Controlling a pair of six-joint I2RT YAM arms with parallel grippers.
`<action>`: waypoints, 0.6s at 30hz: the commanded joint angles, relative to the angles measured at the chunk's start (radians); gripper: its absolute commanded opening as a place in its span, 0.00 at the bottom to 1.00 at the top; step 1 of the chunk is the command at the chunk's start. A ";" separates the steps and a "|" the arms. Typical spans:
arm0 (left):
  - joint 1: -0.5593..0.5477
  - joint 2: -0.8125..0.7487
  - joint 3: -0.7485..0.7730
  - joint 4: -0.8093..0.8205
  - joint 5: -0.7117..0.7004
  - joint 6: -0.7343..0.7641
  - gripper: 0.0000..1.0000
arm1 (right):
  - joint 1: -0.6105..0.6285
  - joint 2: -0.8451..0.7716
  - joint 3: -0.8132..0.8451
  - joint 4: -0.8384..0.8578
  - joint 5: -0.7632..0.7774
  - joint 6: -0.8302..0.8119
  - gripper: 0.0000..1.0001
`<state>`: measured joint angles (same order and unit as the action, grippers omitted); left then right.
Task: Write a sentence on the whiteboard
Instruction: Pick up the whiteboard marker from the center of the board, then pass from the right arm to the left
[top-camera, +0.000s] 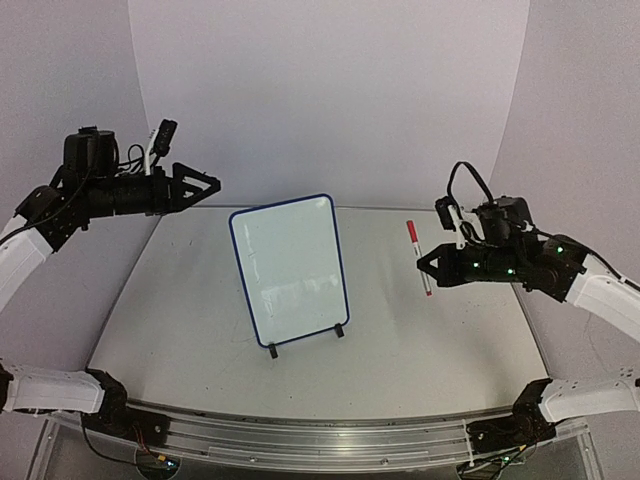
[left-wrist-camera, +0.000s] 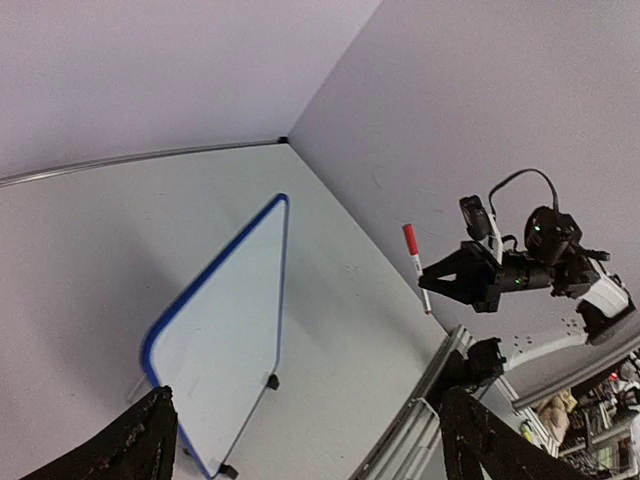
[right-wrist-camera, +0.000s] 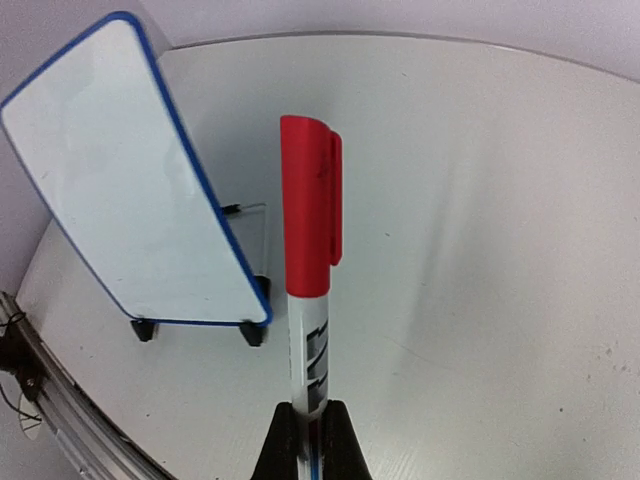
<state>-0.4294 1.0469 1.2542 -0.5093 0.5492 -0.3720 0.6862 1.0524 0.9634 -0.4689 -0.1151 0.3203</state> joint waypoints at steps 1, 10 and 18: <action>-0.159 0.102 0.034 0.044 -0.012 -0.089 0.90 | 0.127 0.083 0.115 -0.010 -0.075 -0.114 0.00; -0.370 0.238 0.022 0.209 0.006 -0.171 0.92 | 0.329 0.284 0.290 -0.004 -0.022 -0.194 0.00; -0.385 0.307 -0.027 0.295 0.041 -0.258 0.87 | 0.377 0.331 0.342 0.029 -0.029 -0.218 0.00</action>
<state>-0.8108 1.3274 1.2431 -0.3097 0.5596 -0.5729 1.0448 1.3724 1.2447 -0.4709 -0.1539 0.1315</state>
